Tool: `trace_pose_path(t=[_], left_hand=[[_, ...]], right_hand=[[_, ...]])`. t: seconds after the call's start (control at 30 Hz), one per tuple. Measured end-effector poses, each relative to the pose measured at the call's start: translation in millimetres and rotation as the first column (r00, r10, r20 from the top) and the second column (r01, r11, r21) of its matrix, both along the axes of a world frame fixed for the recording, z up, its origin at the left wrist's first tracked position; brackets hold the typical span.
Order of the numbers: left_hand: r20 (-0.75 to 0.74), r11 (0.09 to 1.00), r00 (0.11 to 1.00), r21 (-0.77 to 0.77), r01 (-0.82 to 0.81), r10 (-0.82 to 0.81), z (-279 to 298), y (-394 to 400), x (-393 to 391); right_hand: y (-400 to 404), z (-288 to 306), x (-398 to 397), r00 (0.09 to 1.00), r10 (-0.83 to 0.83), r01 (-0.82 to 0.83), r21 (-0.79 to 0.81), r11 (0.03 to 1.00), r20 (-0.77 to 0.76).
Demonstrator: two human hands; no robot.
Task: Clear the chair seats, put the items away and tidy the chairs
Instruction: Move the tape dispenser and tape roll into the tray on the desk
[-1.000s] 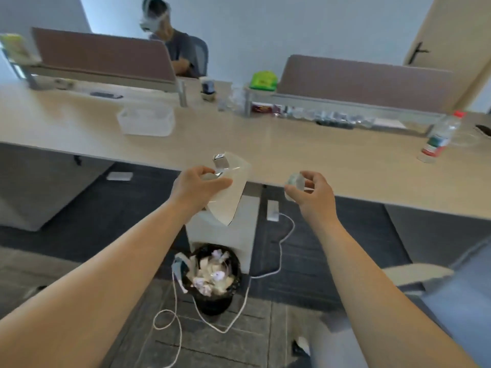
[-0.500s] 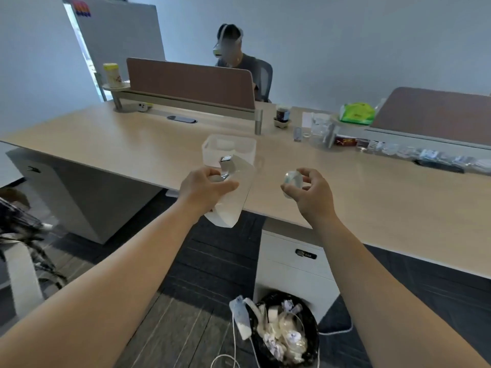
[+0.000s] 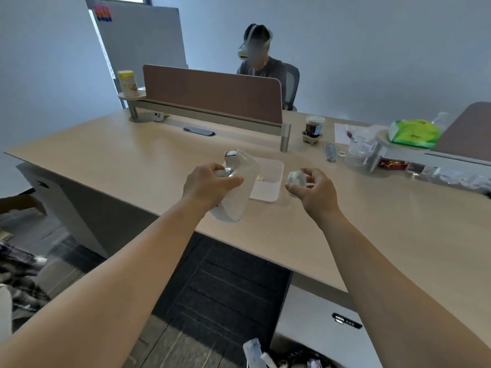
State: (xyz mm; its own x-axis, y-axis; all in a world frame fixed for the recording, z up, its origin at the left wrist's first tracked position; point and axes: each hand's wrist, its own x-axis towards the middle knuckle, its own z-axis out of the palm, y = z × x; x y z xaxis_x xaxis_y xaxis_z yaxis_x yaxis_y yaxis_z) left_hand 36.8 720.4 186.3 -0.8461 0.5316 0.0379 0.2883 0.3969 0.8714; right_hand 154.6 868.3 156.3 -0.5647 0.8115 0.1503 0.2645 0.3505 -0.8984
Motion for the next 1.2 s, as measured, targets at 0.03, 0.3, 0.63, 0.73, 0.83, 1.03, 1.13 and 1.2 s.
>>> trace_pose_path(t=[0.03, 0.3, 0.63, 0.73, 0.83, 1.03, 1.13, 1.2], left_hand=[[0.005, 1.0, 1.0, 0.0, -0.003, 0.003, -0.2, 7.4, -5.9], [0.079, 0.999, 0.997, -0.036, 0.019, -0.016, -20.7, 98.0, -77.2], [0.299, 0.966, 0.941, -0.153, 0.21, -0.157, -71.5, 245.1, -180.9], [0.363, 0.922, 0.907, -0.231, 0.31, -0.214, -93.9, 275.7, -192.9], [0.417, 0.865, 0.88, -0.326, 0.38, -0.229, -115.4, 293.8, -195.8], [0.483, 0.788, 0.851, -0.434, 0.437, -0.206, -147.3, 317.5, -198.3], [0.488, 0.778, 0.851, -0.451, 0.437, -0.195, -163.0, 328.0, -194.4], [0.457, 0.752, 0.866, -0.493, 0.438, -0.205, -173.0, 331.8, -190.4]], right_hand=[[6.0, -1.4, -5.4, 1.0, 0.001, -0.001, -0.01, 1.0, 0.002], [76.1, -23.9, -56.5, 0.997, -0.076, 0.078, -0.091, 0.993, 0.033], [164.0, -69.6, -125.5, 0.936, -0.337, 0.351, -0.2, 0.915, 0.099], [180.4, -83.0, -139.4, 0.914, -0.39, 0.406, -0.224, 0.886, 0.113], [190.0, -97.5, -149.2, 0.903, -0.411, 0.43, -0.268, 0.862, 0.127], [202.7, -117.5, -158.7, 0.889, -0.438, 0.459, -0.291, 0.84, 0.138], [204.1, -122.7, -158.0, 0.883, -0.447, 0.468, -0.301, 0.831, 0.14], [204.4, -125.1, -155.4, 0.88, -0.454, 0.474, -0.306, 0.825, 0.14]])
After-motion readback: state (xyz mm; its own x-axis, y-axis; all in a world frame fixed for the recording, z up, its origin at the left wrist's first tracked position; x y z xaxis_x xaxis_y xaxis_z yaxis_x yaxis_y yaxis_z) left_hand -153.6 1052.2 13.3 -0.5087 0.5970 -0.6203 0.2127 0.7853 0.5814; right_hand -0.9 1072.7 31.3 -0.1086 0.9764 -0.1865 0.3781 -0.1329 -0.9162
